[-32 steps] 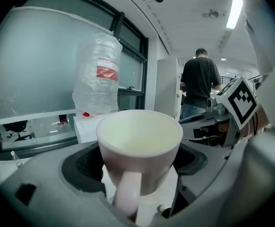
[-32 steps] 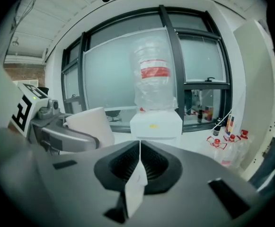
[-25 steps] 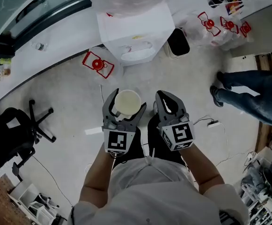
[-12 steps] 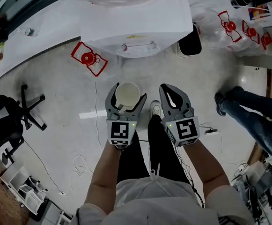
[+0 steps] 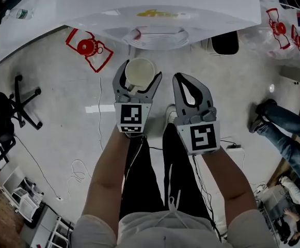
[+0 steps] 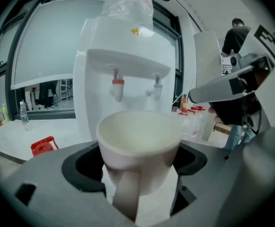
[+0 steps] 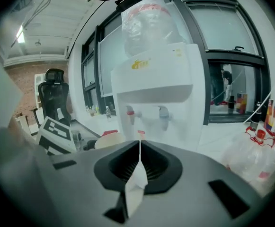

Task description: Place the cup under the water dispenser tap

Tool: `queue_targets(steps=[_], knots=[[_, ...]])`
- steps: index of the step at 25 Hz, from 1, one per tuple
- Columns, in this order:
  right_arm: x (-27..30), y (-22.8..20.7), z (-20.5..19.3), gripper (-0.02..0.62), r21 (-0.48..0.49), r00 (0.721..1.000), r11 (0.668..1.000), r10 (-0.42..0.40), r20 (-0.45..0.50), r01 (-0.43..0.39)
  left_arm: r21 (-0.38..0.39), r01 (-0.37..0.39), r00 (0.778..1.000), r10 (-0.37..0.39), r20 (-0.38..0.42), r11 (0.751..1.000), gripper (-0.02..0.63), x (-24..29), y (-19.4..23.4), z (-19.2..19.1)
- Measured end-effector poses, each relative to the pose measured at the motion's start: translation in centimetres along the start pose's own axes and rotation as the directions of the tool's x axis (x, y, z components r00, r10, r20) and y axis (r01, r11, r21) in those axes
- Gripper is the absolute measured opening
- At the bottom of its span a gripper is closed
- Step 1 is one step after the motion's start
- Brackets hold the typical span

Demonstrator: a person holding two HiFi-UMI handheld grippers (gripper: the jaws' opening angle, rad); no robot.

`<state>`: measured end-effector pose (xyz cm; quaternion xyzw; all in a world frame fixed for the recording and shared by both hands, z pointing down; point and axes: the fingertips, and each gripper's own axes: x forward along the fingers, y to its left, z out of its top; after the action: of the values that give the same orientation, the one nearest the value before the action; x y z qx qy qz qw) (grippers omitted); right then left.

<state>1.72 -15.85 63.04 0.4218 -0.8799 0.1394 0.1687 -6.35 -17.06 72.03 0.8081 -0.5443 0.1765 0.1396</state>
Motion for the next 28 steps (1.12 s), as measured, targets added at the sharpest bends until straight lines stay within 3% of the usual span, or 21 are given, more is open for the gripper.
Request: queue_targets(steps=[5,13,24,28], knots=[[2.0,-1.3,-1.9,0.029,-0.016,1.000,1.000,-0.010,0.014,0.010,-0.061,-0.025,1.000,0.026,0.008,0.998,0.443,3.9,2.4,-1.8],[3.3,-2.1,-3.9,0.029,-0.028,1.000,1.000,-0.008,0.004,0.008,-0.024,-0.042,0.999,0.042,0.002,0.999,0.443,8.1,4.2,-3.3],[3.8,-2.5,-3.3,0.029,-0.016,0.999,0.999,-0.027,0.039,0.028,-0.007,-0.065,0.998,0.065,0.009,0.998,0.443,10.2,5.3,-3.6],[3.7,-2.9,-4.2,0.029,-0.017,1.000,0.999,-0.029,0.013,0.029,-0.054,-0.034,0.999,0.034,-0.005,0.998,0.443,10.7,5.0,-3.9]])
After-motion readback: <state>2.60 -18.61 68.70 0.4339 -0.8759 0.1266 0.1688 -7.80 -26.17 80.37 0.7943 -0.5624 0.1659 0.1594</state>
